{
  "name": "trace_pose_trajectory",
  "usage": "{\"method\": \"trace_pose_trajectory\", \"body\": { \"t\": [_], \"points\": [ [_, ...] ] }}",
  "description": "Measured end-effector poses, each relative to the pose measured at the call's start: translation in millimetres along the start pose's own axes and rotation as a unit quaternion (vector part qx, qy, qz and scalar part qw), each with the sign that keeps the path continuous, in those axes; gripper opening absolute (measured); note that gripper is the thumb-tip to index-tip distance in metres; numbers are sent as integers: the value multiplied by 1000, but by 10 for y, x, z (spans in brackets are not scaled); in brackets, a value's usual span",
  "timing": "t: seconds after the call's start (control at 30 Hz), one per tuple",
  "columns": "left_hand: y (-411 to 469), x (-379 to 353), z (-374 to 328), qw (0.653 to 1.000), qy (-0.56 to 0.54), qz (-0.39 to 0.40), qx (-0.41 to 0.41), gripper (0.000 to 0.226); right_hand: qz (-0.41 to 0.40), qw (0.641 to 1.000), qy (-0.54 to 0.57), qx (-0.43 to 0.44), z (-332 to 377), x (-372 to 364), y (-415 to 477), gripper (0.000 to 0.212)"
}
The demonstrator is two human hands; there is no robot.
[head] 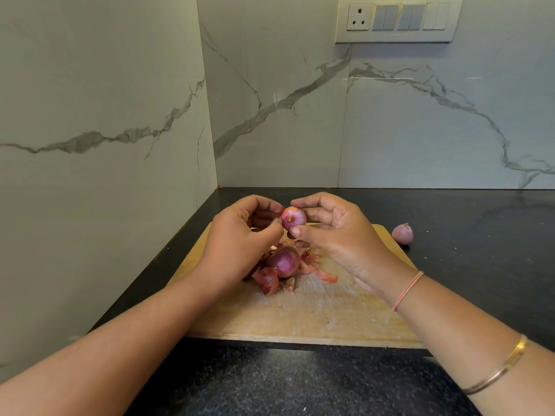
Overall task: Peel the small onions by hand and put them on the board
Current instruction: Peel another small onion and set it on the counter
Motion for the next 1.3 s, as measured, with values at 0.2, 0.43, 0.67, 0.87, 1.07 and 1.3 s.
{"method": "trace_pose_trajectory", "body": {
  "t": [0.2,0.43,0.67,0.87,1.07,1.3],
  "points": [
    [-6,31,-12,1000,22,-13,-8,22,-4,999,-39,16,19,-6,-4,34],
    [-17,32,-12,999,51,-9,-14,19,10,999,-43,8,22,-56,-13,32],
    [-9,9,-14,999,41,-10,-7,21,8,999,-39,-1,3,-54,0,28],
    [5,39,-4,999,33,-14,-14,18,22,996,72,-43,-29,-17,-1,26],
    [52,106,76,998,43,-42,-15,7,30,983,166,-78,-20,-4,17,26],
    [33,41,0,995,43,5,-88,18,21,981,165,-97,-14,20,16,24]
  ]
}}
Point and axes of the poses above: each hand's wrist, its own y-axis towards the middle knuckle, its own x-axis out of the back of the hand, z = x × y, the point moved 6 cm from there along y, towards the middle knuckle, and after that the axes turned 10 degrees about y, right-handed, at the moved point
